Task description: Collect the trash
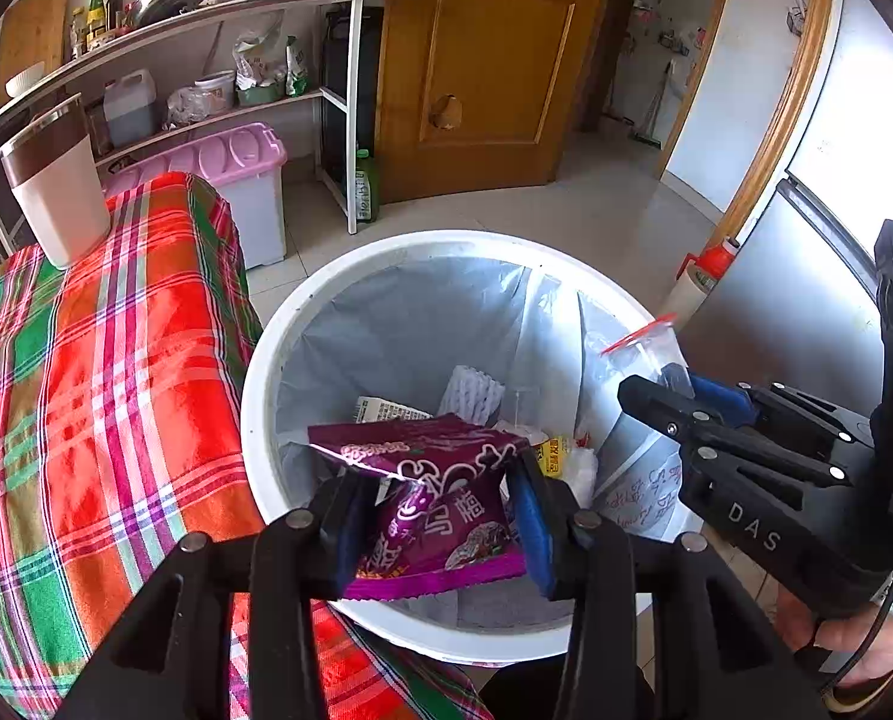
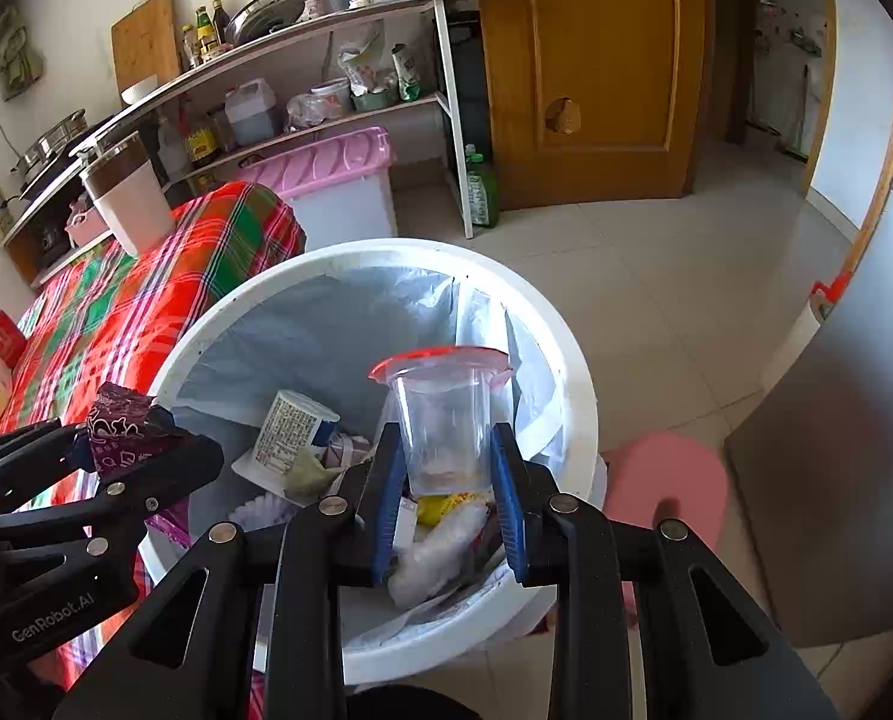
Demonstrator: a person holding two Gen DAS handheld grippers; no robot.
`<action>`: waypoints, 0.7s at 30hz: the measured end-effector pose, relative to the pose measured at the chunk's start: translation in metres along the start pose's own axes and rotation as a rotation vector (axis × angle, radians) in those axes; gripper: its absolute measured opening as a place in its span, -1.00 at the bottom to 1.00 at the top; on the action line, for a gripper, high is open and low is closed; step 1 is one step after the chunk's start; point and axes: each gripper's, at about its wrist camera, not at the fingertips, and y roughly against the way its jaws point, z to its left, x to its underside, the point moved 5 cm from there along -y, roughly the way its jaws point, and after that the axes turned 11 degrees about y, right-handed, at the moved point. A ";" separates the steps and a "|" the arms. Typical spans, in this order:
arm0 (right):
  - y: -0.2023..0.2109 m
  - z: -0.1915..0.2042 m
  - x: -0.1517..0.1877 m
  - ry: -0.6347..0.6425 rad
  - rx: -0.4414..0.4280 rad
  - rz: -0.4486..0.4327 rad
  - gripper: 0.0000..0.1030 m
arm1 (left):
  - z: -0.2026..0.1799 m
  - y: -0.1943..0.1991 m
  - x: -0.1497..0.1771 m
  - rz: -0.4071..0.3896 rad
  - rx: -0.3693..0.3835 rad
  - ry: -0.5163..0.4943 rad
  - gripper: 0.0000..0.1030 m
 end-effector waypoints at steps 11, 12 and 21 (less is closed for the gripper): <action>0.003 -0.002 0.000 -0.022 0.007 -0.008 -0.09 | 0.009 0.006 -0.001 -0.023 -0.037 0.017 0.27; 0.005 -0.001 0.001 -0.027 0.001 -0.011 -0.09 | 0.009 0.008 -0.001 -0.031 -0.043 0.011 0.28; 0.043 0.011 0.011 -0.052 0.012 -0.108 -0.09 | 0.011 0.041 0.010 -0.109 -0.051 -0.003 0.30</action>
